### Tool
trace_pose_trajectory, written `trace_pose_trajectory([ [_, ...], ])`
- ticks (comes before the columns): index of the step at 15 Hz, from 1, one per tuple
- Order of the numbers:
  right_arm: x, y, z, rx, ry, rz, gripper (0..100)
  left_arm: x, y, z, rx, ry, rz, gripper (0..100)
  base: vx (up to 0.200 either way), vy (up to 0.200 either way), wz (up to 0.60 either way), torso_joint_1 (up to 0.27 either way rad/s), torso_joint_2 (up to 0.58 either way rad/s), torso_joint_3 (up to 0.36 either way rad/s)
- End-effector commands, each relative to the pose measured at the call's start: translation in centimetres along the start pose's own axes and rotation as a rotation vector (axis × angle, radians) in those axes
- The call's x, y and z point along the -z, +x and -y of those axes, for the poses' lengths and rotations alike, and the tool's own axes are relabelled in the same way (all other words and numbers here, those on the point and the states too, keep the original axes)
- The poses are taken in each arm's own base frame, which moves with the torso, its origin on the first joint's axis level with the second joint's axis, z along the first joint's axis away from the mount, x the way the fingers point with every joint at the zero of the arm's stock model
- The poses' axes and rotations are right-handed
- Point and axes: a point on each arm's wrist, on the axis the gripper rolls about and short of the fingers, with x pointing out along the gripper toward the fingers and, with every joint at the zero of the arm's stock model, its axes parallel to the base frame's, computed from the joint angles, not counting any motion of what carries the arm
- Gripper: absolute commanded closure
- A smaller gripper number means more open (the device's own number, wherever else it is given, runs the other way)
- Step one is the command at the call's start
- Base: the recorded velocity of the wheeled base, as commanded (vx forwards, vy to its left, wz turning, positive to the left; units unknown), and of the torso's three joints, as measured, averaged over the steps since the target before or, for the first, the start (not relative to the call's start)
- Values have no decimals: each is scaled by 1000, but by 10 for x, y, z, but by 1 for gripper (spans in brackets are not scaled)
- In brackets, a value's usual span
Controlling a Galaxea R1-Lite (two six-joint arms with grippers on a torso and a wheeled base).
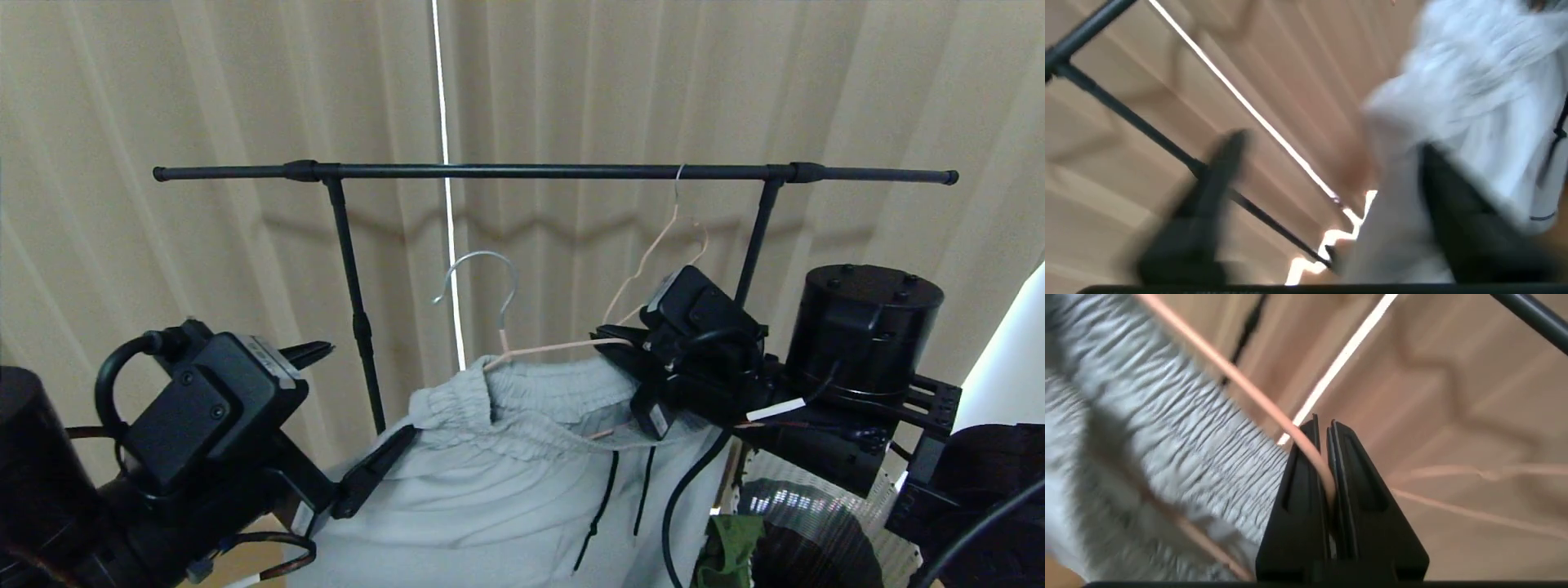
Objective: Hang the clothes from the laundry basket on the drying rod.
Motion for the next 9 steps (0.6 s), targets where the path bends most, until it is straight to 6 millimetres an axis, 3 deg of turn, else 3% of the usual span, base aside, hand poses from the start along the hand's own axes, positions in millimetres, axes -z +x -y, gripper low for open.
trace_pose_trajectory([
  [1, 0, -17, 17, 60, 10, 7, 100, 0, -20, -3, -2, -27, 53, 0, 0, 0, 0, 0, 0, 0],
  [4, -2, -30, 28, 104, 17, 16, 100, 0, -36, -6, 26, -34, 114, 0, 0, 0, 0, 0, 0, 0],
  [9, -14, -45, 39, 149, 47, 69, 100, 24, -42, 4, 61, -32, 30, 0, 0, 0, 0, 0, 0, 0],
])
